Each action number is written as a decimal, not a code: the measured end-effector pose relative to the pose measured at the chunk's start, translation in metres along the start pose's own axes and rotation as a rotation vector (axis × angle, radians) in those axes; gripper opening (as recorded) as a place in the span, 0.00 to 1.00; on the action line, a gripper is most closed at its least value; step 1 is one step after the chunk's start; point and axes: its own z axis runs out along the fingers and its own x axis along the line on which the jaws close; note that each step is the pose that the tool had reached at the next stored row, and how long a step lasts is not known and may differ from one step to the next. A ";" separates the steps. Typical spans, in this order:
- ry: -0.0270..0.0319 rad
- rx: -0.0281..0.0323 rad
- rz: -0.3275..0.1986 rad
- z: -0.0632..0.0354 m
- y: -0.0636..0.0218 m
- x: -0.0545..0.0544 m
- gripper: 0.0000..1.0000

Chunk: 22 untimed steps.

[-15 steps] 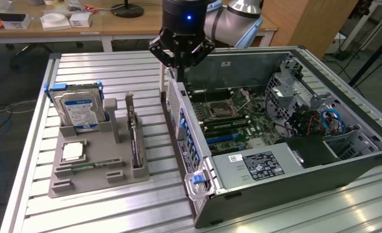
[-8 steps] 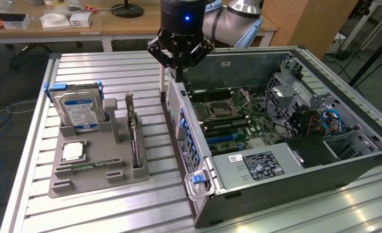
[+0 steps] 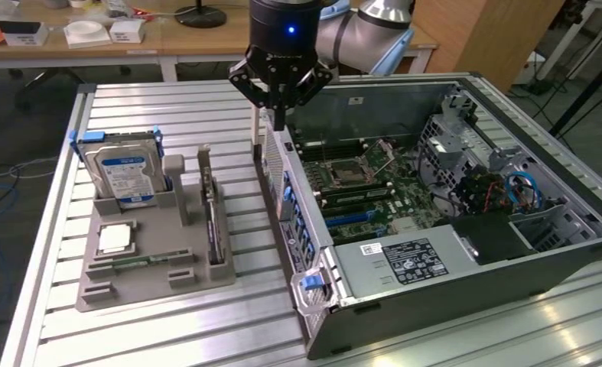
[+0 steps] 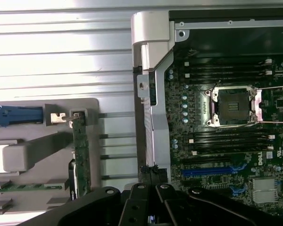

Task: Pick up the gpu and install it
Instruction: 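Reach for the gpu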

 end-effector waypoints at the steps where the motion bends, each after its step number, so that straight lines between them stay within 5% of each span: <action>1: 0.0000 0.0000 0.000 0.0001 0.0000 0.001 0.11; 12: -0.0001 0.0000 0.001 0.0021 -0.0018 0.019 0.11; 22: 0.0000 0.0000 0.001 0.0040 -0.0045 0.059 0.11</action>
